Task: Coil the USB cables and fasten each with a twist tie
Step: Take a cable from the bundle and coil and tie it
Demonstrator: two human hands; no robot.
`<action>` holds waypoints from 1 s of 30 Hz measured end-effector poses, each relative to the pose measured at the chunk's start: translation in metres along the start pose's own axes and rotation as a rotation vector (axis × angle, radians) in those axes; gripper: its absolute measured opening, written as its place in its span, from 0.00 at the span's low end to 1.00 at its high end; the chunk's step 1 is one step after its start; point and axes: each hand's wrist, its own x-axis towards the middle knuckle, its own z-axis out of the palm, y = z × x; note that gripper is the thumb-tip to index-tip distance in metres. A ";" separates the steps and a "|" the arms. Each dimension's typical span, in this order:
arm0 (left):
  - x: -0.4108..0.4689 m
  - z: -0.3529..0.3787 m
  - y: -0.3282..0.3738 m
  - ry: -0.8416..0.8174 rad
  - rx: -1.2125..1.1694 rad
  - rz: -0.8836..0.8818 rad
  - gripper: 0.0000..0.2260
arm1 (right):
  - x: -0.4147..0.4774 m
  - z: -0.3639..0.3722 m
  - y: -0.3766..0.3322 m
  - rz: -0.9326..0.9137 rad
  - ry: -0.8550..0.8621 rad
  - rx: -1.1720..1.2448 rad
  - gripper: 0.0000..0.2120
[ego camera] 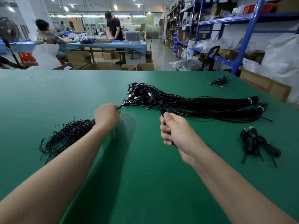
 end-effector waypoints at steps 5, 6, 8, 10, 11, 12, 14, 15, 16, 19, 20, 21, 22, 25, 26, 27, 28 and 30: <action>0.021 0.007 -0.012 -0.114 0.003 -0.067 0.10 | -0.001 -0.002 -0.003 -0.015 -0.025 -0.014 0.14; 0.023 0.007 -0.013 -0.118 0.001 -0.071 0.08 | -0.001 -0.002 -0.003 -0.016 -0.026 -0.016 0.14; 0.024 0.005 -0.012 -0.125 0.013 -0.074 0.06 | -0.001 -0.004 -0.004 -0.017 -0.029 -0.017 0.14; 0.024 0.003 -0.012 -0.127 0.042 -0.067 0.06 | 0.000 -0.004 -0.004 -0.016 -0.036 -0.019 0.14; 0.023 0.003 -0.012 -0.124 0.063 -0.058 0.07 | -0.001 -0.003 -0.004 -0.016 -0.040 -0.021 0.14; 0.022 0.002 -0.012 -0.114 0.078 -0.049 0.07 | -0.001 -0.003 -0.004 -0.016 -0.045 -0.022 0.15; 0.020 0.001 -0.013 -0.079 0.070 -0.043 0.06 | -0.002 -0.003 -0.004 -0.015 -0.050 -0.027 0.15; 0.020 0.001 -0.014 -0.057 0.052 -0.043 0.06 | -0.002 -0.003 -0.004 -0.014 -0.051 -0.027 0.15; 0.019 0.000 -0.015 -0.032 0.027 -0.043 0.05 | -0.001 -0.003 -0.004 -0.012 -0.053 -0.024 0.15; 0.015 -0.003 -0.017 0.043 -0.089 -0.048 0.04 | -0.001 -0.004 -0.005 -0.007 -0.053 -0.015 0.15; 0.014 -0.005 -0.017 0.069 -0.133 -0.052 0.04 | -0.001 -0.004 -0.005 -0.005 -0.052 -0.016 0.15; 0.013 -0.006 -0.017 0.095 -0.178 -0.059 0.04 | -0.001 -0.004 -0.005 -0.002 -0.051 -0.015 0.15; 0.011 -0.008 -0.017 0.120 -0.222 -0.062 0.04 | -0.002 -0.004 -0.006 0.000 -0.050 -0.014 0.15; 0.004 -0.014 -0.016 0.203 -0.344 -0.029 0.04 | -0.002 -0.004 -0.006 0.001 -0.046 -0.007 0.16; 0.001 -0.017 -0.015 0.249 -0.390 -0.013 0.04 | -0.002 -0.004 -0.007 -0.002 -0.045 -0.003 0.16; -0.002 -0.023 -0.014 0.305 -0.435 0.005 0.05 | -0.003 -0.004 -0.007 -0.005 -0.045 0.001 0.16; -0.006 -0.030 -0.011 0.358 -0.481 0.029 0.05 | -0.003 -0.004 -0.008 -0.009 -0.045 0.003 0.15; -0.017 -0.046 -0.001 0.404 -0.603 0.093 0.04 | -0.004 -0.004 -0.009 -0.016 -0.048 0.005 0.15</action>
